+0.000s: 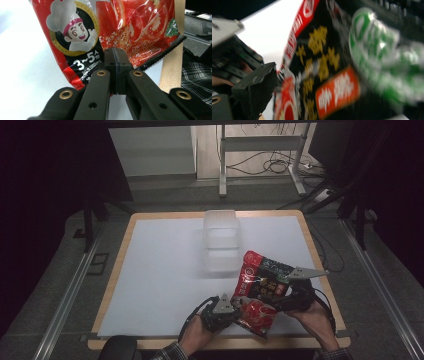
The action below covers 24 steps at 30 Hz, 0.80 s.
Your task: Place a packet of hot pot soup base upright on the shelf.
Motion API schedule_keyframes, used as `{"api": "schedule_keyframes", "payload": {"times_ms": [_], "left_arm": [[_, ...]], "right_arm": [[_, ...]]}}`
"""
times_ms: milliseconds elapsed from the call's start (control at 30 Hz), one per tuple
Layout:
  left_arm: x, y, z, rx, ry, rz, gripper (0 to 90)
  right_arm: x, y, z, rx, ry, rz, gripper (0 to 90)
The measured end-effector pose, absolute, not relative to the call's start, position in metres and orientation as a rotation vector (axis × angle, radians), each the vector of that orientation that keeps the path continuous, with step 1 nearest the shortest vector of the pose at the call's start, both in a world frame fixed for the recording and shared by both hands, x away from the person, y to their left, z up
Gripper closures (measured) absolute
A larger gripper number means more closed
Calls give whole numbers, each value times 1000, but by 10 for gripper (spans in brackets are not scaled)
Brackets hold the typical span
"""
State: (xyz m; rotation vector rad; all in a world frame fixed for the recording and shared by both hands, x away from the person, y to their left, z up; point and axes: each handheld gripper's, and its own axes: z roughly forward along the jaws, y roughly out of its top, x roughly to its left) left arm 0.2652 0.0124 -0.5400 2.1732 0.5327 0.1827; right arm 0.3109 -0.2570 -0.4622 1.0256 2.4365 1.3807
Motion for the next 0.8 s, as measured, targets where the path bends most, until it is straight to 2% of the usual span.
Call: {"api": "schedule_keyframes", "payload": {"times_ms": [167,200,233,267,367,500,567,600,733,800], "left_arm": [[264,11,-540,2163,538,184,900],[264,11,-541,2150,547,180,900],[264,11,-541,2151,545,183,900],[263,11,-541,2152,543,185,900],[264,12,-540,2180,519,202,900],[267,13,-540,2163,531,155,900],[268,14,-540,2159,528,130,896],[268,14,-540,2159,528,130,861],[268,16,-538,2172,506,82,807],[265,15,-535,2190,455,89,667]], "right_arm": [[324,-255,-463,1111,2441,1446,92],[327,-255,-464,1170,2439,1447,148],[328,-254,-467,1177,2444,1476,288],[328,-254,-468,1174,2447,1477,345],[324,-251,-470,1134,2430,1484,437],[320,-252,-466,1128,2422,1542,639],[319,-252,-465,1135,2422,1593,685],[318,-251,-464,1126,2422,1597,702],[316,-250,-461,1141,2427,1615,731],[314,-249,-458,1167,2422,1619,743]]}}
